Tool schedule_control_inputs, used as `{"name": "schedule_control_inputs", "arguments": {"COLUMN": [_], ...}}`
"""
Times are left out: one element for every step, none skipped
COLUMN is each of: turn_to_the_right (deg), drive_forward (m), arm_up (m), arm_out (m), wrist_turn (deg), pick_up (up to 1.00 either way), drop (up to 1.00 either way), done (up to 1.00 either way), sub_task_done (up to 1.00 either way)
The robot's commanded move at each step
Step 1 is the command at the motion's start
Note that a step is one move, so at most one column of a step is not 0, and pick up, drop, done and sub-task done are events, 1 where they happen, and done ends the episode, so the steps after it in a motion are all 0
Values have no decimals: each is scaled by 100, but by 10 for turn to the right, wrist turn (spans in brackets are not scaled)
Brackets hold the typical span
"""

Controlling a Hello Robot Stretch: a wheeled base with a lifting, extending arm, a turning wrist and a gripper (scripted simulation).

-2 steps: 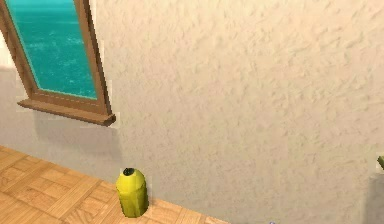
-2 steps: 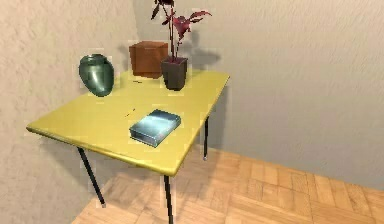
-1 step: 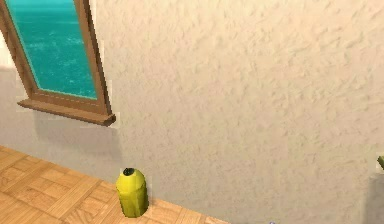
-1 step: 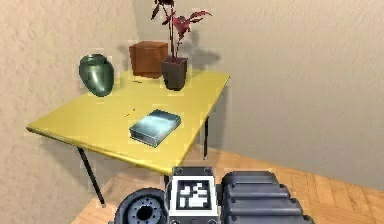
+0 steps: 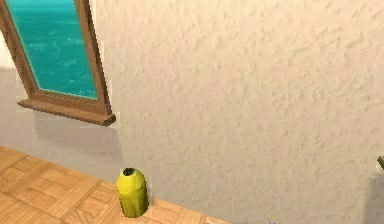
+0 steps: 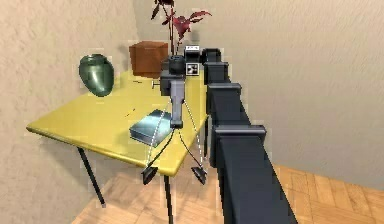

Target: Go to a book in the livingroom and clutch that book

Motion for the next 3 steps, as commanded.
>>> {"name": "schedule_control_inputs", "arguments": {"turn_to_the_right": [0, 0, 0], "drive_forward": [0, 0, 0], "arm_up": [0, 0, 0], "arm_out": [0, 0, 0], "wrist_turn": [450, 450, 450], "pick_up": [0, 0, 0], "drop": [0, 0, 0], "done": [0, 0, 0], "sub_task_done": [0, 0, 0]}}
